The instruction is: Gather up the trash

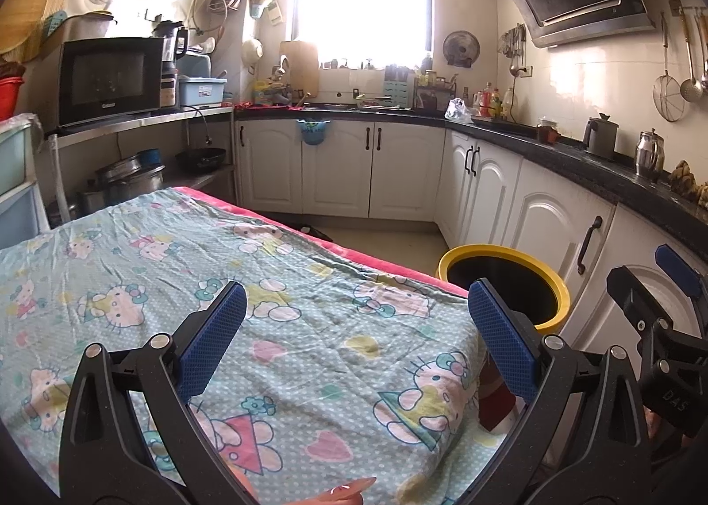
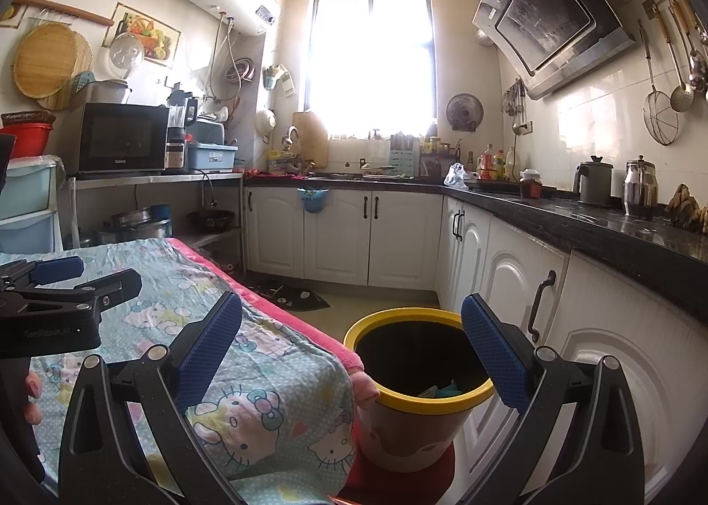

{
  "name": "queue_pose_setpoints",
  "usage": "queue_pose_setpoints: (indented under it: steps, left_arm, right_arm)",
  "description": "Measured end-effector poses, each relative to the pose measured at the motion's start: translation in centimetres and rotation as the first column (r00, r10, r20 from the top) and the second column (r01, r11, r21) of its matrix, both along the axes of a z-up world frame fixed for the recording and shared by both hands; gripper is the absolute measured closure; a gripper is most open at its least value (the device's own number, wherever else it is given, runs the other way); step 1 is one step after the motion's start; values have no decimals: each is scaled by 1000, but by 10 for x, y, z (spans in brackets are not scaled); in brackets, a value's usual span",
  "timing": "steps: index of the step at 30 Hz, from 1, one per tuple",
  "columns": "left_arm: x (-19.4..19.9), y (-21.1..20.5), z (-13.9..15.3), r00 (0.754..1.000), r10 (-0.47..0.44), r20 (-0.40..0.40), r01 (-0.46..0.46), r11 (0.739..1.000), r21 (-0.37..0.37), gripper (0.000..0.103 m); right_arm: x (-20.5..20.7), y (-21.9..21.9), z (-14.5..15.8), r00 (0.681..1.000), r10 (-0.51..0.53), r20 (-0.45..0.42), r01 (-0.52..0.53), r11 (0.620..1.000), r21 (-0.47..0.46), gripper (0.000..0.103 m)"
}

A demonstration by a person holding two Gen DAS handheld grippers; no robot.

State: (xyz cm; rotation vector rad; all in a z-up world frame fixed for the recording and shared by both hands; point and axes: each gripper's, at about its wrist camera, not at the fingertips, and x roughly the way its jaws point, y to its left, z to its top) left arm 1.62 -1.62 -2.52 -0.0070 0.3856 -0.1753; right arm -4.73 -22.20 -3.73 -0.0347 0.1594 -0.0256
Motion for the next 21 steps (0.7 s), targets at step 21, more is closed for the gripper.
queue_pose_setpoints:
  steps: [21]
  left_arm:
    - [-44, 213, 12, 701, 679, -216, -678, 729, 93, 11]
  right_arm:
    - [60, 188, 66, 695, 678, -238, -692, 721, 31, 6]
